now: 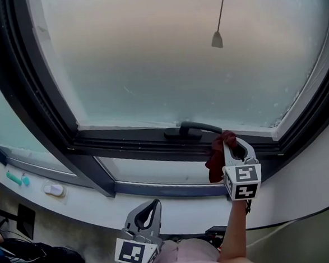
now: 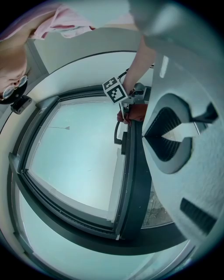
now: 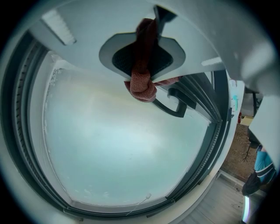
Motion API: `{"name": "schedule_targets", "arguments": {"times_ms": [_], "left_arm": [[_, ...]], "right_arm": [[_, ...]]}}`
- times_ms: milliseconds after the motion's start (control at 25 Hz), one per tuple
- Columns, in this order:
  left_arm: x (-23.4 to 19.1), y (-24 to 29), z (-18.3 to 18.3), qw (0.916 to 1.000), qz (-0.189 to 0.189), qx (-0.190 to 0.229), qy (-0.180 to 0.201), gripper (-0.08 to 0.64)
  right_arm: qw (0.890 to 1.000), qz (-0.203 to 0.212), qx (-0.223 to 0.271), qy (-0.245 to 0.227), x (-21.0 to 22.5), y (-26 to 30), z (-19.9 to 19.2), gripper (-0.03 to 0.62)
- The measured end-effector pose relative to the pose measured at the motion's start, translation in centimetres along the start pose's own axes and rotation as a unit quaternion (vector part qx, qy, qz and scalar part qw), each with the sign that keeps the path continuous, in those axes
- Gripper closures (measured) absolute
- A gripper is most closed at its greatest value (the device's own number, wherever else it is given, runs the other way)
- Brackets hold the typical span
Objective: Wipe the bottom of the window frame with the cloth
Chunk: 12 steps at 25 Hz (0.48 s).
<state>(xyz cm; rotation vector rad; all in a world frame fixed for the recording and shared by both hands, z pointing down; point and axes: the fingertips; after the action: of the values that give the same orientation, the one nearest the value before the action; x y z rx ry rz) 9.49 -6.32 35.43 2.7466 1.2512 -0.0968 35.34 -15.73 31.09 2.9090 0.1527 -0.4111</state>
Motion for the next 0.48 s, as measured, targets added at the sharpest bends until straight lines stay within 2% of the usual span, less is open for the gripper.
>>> {"name": "schedule_targets", "arguments": {"times_ms": [480], "left_arm": [[0.7,-0.2,-0.1,1.0000,-0.007,0.004,-0.003,0.565]], "right_arm": [[1.000,-0.011,0.005,0.018,2.2,-0.6,-0.9,0.532]]}}
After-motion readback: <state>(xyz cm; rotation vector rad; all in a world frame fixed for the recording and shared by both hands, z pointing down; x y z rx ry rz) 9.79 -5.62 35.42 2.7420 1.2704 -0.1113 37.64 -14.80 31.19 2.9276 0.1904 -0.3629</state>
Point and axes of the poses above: the fingertips, and each gripper's own axes: y forward along the fingers, x to its right, z out of its top
